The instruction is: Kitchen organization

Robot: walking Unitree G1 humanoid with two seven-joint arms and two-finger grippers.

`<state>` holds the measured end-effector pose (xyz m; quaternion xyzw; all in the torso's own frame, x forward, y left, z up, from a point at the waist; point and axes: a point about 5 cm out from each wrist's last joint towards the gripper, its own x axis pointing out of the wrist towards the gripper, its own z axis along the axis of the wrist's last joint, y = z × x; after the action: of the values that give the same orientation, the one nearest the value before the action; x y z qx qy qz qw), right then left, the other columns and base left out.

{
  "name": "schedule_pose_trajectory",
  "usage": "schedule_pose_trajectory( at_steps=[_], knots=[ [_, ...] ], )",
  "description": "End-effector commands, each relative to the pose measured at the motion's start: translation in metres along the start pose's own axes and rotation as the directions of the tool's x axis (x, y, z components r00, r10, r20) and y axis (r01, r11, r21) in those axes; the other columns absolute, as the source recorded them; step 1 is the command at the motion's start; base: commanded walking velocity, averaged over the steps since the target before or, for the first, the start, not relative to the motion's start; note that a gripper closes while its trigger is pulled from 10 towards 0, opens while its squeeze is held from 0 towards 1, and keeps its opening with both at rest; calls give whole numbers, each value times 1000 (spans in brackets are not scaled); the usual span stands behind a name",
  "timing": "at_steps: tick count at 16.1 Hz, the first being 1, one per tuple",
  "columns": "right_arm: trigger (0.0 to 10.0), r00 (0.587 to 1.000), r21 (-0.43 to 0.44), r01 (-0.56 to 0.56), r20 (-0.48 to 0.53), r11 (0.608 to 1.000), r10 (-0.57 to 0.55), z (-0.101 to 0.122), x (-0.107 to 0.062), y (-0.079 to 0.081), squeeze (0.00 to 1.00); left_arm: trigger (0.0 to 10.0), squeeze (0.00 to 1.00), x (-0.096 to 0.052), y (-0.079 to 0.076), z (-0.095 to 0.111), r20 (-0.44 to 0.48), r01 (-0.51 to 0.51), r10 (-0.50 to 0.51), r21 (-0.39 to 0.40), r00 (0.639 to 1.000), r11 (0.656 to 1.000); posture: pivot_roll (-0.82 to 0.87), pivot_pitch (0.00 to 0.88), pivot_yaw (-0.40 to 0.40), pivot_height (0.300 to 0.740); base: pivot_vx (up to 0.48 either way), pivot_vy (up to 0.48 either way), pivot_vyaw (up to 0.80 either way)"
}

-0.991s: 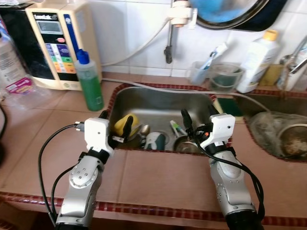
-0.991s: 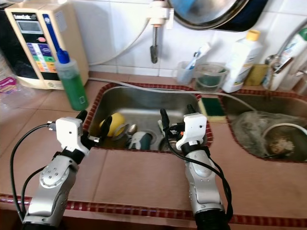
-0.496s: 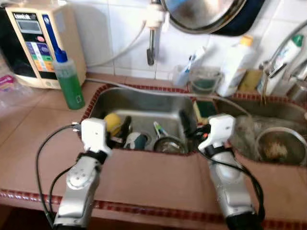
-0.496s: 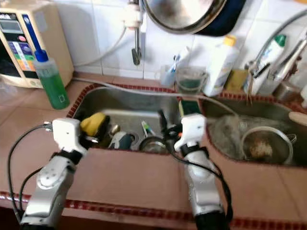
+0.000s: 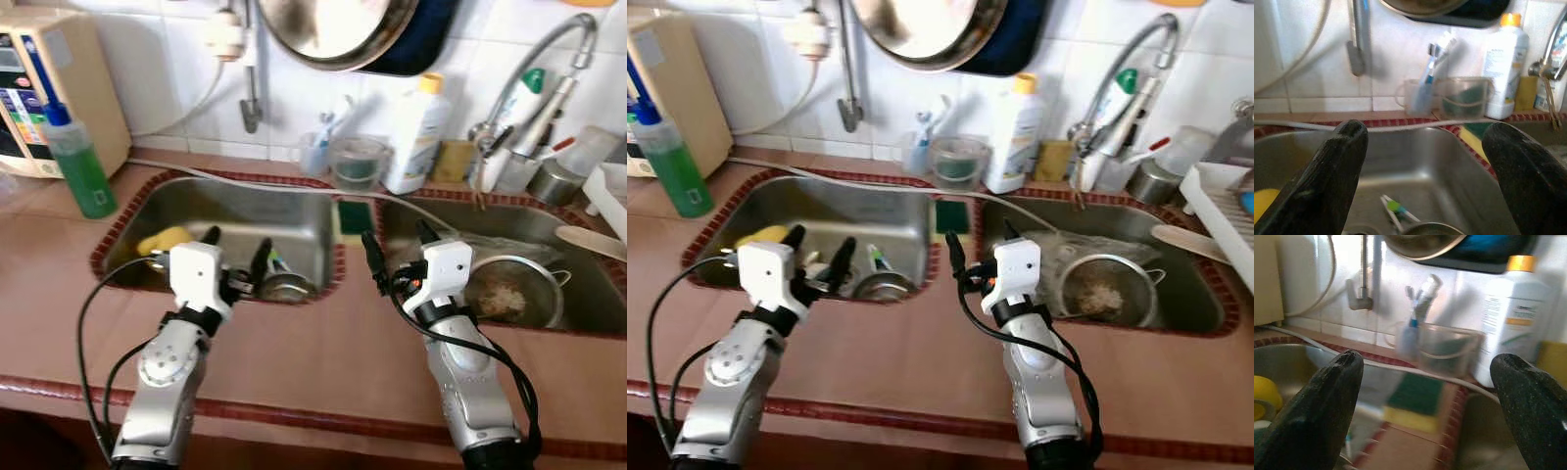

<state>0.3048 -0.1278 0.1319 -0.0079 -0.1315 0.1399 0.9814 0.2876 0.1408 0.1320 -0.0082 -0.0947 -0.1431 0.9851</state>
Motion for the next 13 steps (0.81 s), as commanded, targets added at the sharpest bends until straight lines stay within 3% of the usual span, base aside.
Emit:
schedule_pose_trajectory(
  at_steps=[1, 7, 13],
  knots=[
    [10000, 1000, -17, 20, 5, 1000, -20, 4, -1, -8, 0, 10000, 0, 3, -8, 3, 13, 31, -31, -5, 999, 1000, -108, 0, -12, 740, 0, -480, 0],
    [10000, 1000, -17, 18, 2, 1000, -18, 3, -2, -8, 0, 10000, 0, 3, -10, 2, 9, 39, -39, -4, 999, 999, -107, 0, -10, 740, 0, -449, 0],
    [10000, 1000, -13, 22, -7, 1000, -22, 2, -3, -9, 0, 10000, 0, 4, -10, -4, -44, 38, -39, -32, 998, 999, -105, 0, -10, 740, 0, 0, 0]
  ],
)
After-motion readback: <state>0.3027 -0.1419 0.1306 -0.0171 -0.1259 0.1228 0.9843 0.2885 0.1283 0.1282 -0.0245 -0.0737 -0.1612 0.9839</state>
